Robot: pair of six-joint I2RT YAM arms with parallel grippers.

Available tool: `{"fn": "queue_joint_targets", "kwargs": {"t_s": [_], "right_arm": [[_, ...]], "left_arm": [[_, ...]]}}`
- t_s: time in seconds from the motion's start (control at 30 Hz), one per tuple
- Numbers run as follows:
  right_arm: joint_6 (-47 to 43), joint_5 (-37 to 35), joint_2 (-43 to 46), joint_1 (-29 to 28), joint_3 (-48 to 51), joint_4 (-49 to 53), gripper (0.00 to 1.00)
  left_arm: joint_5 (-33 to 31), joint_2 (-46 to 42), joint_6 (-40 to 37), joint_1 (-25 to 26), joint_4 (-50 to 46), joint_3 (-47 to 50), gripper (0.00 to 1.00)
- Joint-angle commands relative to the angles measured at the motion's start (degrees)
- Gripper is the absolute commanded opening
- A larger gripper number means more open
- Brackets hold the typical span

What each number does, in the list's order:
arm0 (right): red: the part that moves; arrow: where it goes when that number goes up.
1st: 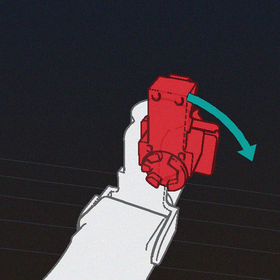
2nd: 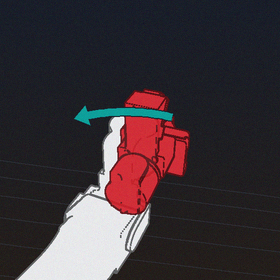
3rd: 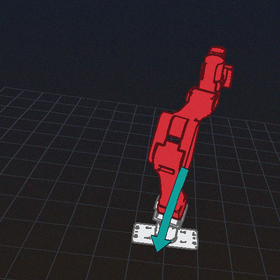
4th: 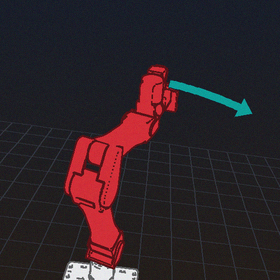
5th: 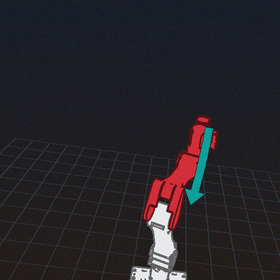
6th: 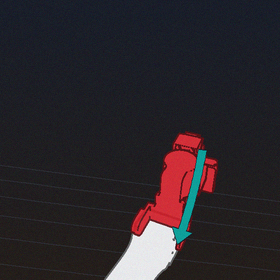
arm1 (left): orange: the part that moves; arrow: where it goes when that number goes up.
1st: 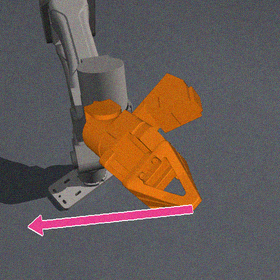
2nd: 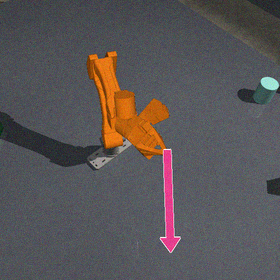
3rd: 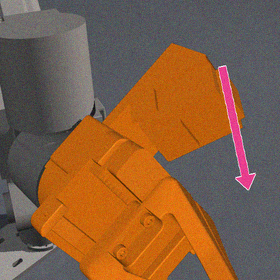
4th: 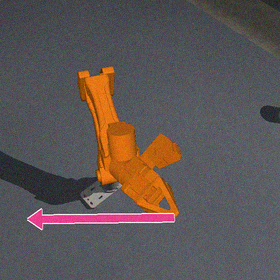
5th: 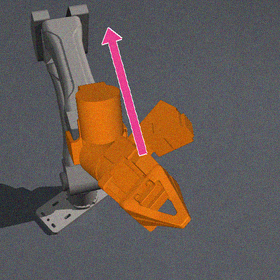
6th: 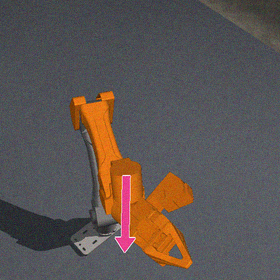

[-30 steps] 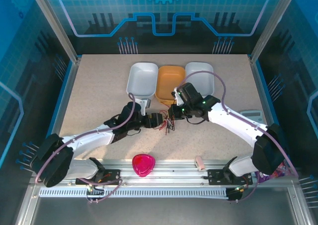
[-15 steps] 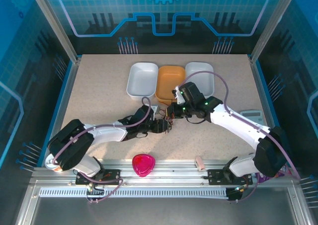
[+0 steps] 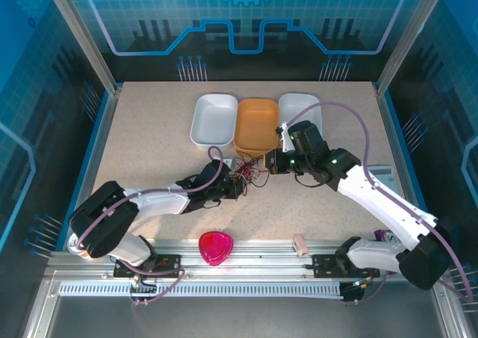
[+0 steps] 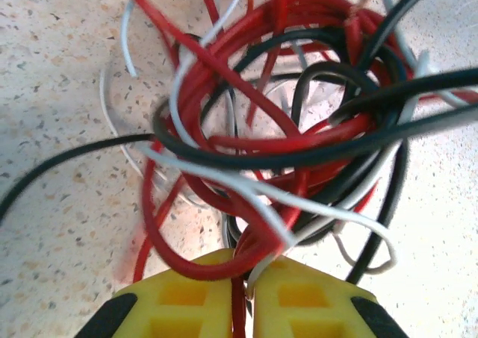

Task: Untangle the cables

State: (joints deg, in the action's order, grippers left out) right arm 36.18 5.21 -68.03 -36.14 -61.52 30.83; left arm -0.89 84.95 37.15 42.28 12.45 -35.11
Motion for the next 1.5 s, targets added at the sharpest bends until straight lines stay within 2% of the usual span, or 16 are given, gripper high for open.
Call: {"fn": "queue_joint_targets", "kwargs": {"t_s": [0.0,0.2,0.43,0.6,0.97,1.1,1.23,1.4,1.47], "right_arm": [[-2.63,-4.09,4.19,1.1,-3.75,1.38,0.0],[-5.09,-7.58,7.95,1.37,-5.8,1.01,0.0],[-7.1,-10.6,10.68,1.43,-7.18,-3.23,0.0],[-9.18,-11.44,11.67,1.43,-9.7,-3.33,0.0],[-13.85,-17.26,13.79,1.45,-14.5,0.94,0.0],[-14.81,-20.09,12.83,1.43,-15.97,2.5,0.0],[-15.18,-20.27,10.8,1.5,-18.12,4.09,0.0],[-15.97,-19.32,8.9,1.51,-19.84,4.65,0.0],[-16.23,-20.14,7.7,1.58,-21.06,5.57,0.0]], "left_arm": [[-1.36,-2.86,-1.08,0.05,-4.49,1.44,0.11],[-1.18,-5.83,-3.33,0.0,-6.0,2.38,0.1],[-1.94,-6.63,-5.14,0.02,-7.74,2.77,0.02],[-0.7,-7.95,-6.69,-0.01,-8.62,3.74,0.0],[0.31,-12.77,-9.88,0.02,-9.62,5.71,0.04],[1.62,-13.49,-11.47,0.0,-9.9,5.6,0.15],[2.32,-13.62,-11.75,0.01,-9.85,5.07,0.46],[2.5,-15.07,-11.7,0.07,-10.65,3.8,0.63],[2.24,-15.94,-11.84,-0.01,-11.36,3.13,0.66]]}}
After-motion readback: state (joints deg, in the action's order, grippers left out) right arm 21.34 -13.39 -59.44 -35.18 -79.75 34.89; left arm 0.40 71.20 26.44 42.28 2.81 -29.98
